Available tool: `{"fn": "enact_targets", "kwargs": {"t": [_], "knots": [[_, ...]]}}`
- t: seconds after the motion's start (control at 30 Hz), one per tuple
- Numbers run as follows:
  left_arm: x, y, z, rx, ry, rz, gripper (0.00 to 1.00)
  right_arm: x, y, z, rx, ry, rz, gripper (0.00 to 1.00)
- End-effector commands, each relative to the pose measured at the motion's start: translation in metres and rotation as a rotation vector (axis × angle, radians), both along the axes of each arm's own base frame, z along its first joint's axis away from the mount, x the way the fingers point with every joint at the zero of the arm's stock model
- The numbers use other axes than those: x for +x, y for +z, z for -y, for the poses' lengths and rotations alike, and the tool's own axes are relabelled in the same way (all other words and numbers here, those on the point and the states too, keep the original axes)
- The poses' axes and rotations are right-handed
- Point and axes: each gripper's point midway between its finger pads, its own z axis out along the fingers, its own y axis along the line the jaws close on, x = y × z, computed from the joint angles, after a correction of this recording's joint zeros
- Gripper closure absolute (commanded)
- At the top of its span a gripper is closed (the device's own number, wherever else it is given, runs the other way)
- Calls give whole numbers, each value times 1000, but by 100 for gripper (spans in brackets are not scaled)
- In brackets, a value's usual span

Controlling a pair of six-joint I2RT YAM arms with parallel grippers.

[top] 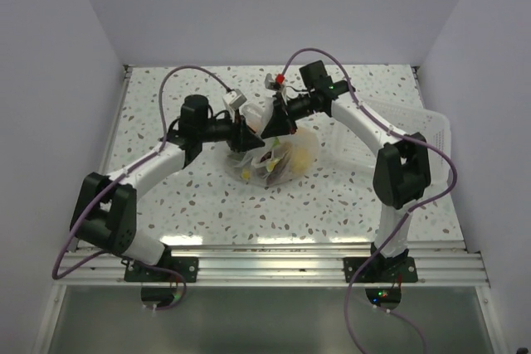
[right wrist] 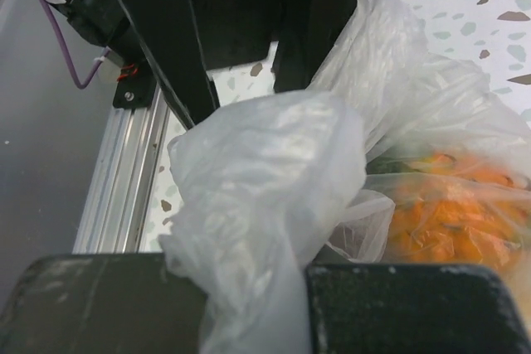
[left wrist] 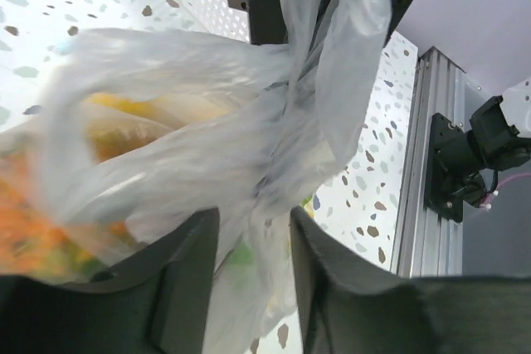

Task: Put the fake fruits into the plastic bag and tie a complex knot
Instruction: Tie the plastic bag at the center of the board.

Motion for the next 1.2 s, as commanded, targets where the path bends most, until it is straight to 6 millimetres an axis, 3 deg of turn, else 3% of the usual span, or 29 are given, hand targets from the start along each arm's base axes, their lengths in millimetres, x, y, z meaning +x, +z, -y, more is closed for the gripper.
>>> {"fn": "enact_targets", "kwargs": {"t": [0.0, 0.03, 0.1, 0.2, 0.3, 0.4, 0.47, 0.67, 0.87, 0.93, 0.97, 1.03, 1.17], "knots": [[6, 32, -37, -40, 9, 81, 53, 0, 10, 1, 21, 20, 30, 100], [6, 34, -46, -45, 13, 66, 45, -1, 11, 1, 21, 21, 35, 100], [8, 47, -68, -58, 25, 93, 41, -2, 11, 2, 25, 29, 35, 100], [11, 63, -84, -34, 46, 177, 38, -5, 9, 2, 30, 49, 40, 100], [16, 75, -82, -45, 2, 274, 32, -7, 10, 2, 39, 73, 46, 100], [31, 88, -82, -11, -32, 508, 23, -10, 8, 2, 29, 103, 50, 100], [42, 94, -81, 55, -85, 712, 21, -12, 8, 5, 17, 125, 45, 100], [53, 105, -69, 174, -181, 1049, 17, -20, 3, 8, -7, 165, 41, 100], [40, 98, -39, 216, -344, 1180, 18, -22, 0, 7, -12, 174, 35, 100], [35, 82, -35, 242, -410, 1176, 21, -22, 0, 6, -11, 176, 37, 100], [34, 84, -30, 248, -434, 1193, 22, -22, 0, 7, -11, 176, 38, 100], [31, 71, -30, 271, -483, 1178, 22, -22, 0, 7, -10, 177, 41, 100], [29, 66, -30, 299, -541, 1206, 26, -22, 0, 6, -11, 178, 39, 100]]}}
